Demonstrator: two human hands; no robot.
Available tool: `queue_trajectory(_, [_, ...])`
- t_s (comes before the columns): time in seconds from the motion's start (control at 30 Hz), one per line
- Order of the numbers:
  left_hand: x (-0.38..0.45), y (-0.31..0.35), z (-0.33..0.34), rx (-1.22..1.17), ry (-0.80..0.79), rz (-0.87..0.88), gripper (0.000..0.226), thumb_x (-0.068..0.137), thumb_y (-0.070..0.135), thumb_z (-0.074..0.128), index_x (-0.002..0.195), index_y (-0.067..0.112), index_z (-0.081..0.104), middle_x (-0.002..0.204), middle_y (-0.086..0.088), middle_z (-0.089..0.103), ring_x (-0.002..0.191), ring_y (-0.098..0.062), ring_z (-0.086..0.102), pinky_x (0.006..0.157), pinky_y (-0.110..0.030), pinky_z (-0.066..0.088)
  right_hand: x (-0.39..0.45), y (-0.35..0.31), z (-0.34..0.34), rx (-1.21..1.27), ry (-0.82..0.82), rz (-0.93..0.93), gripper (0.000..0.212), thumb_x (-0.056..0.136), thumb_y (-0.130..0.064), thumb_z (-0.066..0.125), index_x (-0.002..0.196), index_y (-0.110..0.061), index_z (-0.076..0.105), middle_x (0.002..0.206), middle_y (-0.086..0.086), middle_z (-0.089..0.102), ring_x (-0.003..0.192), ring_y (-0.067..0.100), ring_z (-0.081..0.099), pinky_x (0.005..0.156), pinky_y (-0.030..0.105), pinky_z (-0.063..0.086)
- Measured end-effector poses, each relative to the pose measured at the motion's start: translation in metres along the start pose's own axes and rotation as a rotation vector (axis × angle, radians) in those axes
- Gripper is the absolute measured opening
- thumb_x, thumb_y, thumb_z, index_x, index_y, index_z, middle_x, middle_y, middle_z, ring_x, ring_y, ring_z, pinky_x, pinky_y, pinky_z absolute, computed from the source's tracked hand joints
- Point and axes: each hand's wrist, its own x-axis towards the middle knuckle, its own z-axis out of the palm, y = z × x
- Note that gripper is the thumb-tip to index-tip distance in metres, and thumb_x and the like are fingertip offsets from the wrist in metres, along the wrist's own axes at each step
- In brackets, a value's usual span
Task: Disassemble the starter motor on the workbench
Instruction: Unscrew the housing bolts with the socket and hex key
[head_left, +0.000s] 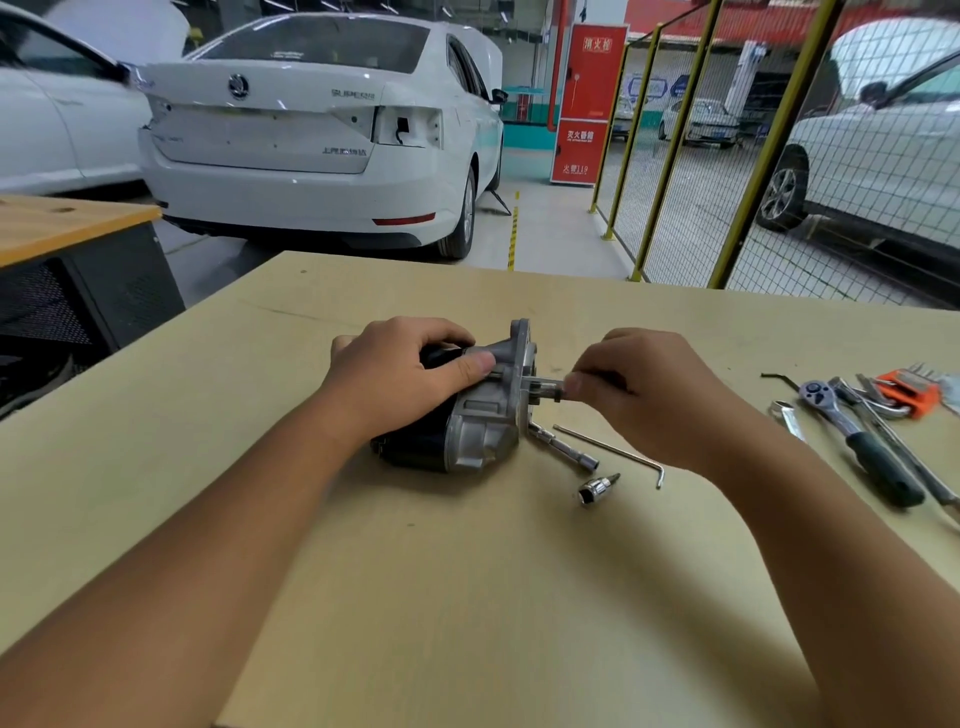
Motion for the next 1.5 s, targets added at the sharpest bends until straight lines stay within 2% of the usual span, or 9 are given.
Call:
queue_trajectory(0.1, [0.001, -0.001, 0.0, 0.0, 0.006, 0.002, 0.065, 0.062, 0.094, 0.042, 0.106, 0.054, 0.068, 0.108, 0.03, 0.069, 0.11, -0.008, 0.058, 0.097, -0.041, 0.031, 0.001, -0.002, 0.0, -0.037, 0.034, -0.001, 0.01, 0.09, -0.027, 0.072, 0.081, -0.022, 0.074, 0.075, -0.012, 0.056, 0.072, 0.006, 0.053, 0.063, 0.024, 0.038])
queue_trajectory(0.27, [0.0, -0.002, -0.001, 0.005, -0.014, 0.011, 0.073, 0.058, 0.094, 0.046, 0.114, 0.053, 0.067, 0.114, 0.029, 0.067, 0.114, -0.007, 0.057, 0.099, -0.04, 0.031, -0.002, -0.008, -0.001, -0.128, 0.155, 0.018, 0.024, 0.078, -0.034, 0.083, 0.069, -0.039, 0.061, 0.075, -0.017, 0.059, 0.075, 0.013, 0.058, 0.079, 0.044, 0.05])
queue_trajectory(0.47, [-0.001, 0.0, -0.001, 0.01, -0.001, 0.015, 0.067, 0.065, 0.094, 0.038, 0.111, 0.055, 0.067, 0.109, 0.031, 0.068, 0.11, -0.007, 0.057, 0.095, -0.04, 0.03, -0.002, -0.003, 0.004, 0.032, 0.073, 0.01, 0.008, 0.087, -0.038, 0.073, 0.082, -0.032, 0.07, 0.069, -0.014, 0.062, 0.07, 0.003, 0.056, 0.058, 0.027, 0.043])
queue_trajectory(0.57, [-0.001, 0.0, -0.001, 0.006, 0.002, 0.009, 0.063, 0.065, 0.094, 0.038, 0.107, 0.056, 0.067, 0.107, 0.031, 0.068, 0.109, -0.008, 0.058, 0.095, -0.04, 0.03, -0.001, -0.001, 0.006, 0.04, 0.023, -0.003, 0.021, 0.095, -0.039, 0.061, 0.079, -0.029, 0.069, 0.064, -0.01, 0.059, 0.066, 0.006, 0.054, 0.056, 0.03, 0.039])
queue_trajectory(0.7, [0.0, 0.001, -0.001, 0.007, 0.006, -0.003, 0.068, 0.062, 0.094, 0.041, 0.108, 0.053, 0.069, 0.108, 0.03, 0.069, 0.111, -0.009, 0.059, 0.096, -0.04, 0.031, 0.001, -0.005, 0.007, -0.023, 0.023, -0.016, 0.019, 0.093, -0.032, 0.068, 0.083, -0.018, 0.076, 0.072, -0.009, 0.06, 0.07, 0.013, 0.055, 0.066, 0.035, 0.047])
queue_trajectory(0.93, [-0.001, 0.002, -0.002, -0.008, 0.006, -0.007, 0.07, 0.06, 0.093, 0.044, 0.109, 0.05, 0.071, 0.109, 0.028, 0.07, 0.114, -0.01, 0.059, 0.099, -0.042, 0.033, 0.0, -0.009, 0.007, -0.121, 0.146, -0.014, 0.013, 0.087, -0.038, 0.073, 0.083, -0.028, 0.078, 0.076, -0.013, 0.063, 0.077, 0.02, 0.06, 0.076, 0.043, 0.05])
queue_trajectory(1.23, [-0.005, 0.007, -0.005, -0.024, 0.017, -0.017, 0.06, 0.066, 0.086, 0.056, 0.11, 0.049, 0.073, 0.11, 0.027, 0.072, 0.116, -0.008, 0.06, 0.108, -0.045, 0.036, -0.001, -0.002, 0.013, 0.141, 0.118, 0.07, 0.02, 0.085, -0.037, 0.076, 0.069, -0.027, 0.071, 0.056, -0.014, 0.059, 0.058, 0.007, 0.053, 0.051, 0.013, 0.035])
queue_trajectory(1.4, [-0.012, 0.017, -0.004, -0.193, 0.181, 0.293, 0.045, 0.081, 0.06, 0.07, 0.119, 0.036, 0.075, 0.121, 0.014, 0.069, 0.119, -0.013, 0.062, 0.103, -0.052, 0.048, 0.001, 0.003, 0.02, 0.456, 0.223, 0.212, 0.006, 0.082, -0.035, 0.071, 0.08, -0.029, 0.074, 0.055, -0.004, 0.058, 0.048, 0.01, 0.048, 0.054, 0.03, 0.041])
queue_trajectory(1.5, [-0.018, 0.033, 0.003, -0.144, 0.095, 0.407, 0.035, 0.085, 0.051, 0.068, 0.117, 0.038, 0.076, 0.141, 0.007, 0.055, 0.127, -0.017, 0.052, 0.104, -0.054, 0.045, 0.003, 0.002, 0.021, 0.572, 0.254, 0.255, 0.015, 0.077, -0.035, 0.065, 0.087, -0.029, 0.074, 0.056, -0.003, 0.059, 0.049, 0.016, 0.05, 0.057, 0.035, 0.042])
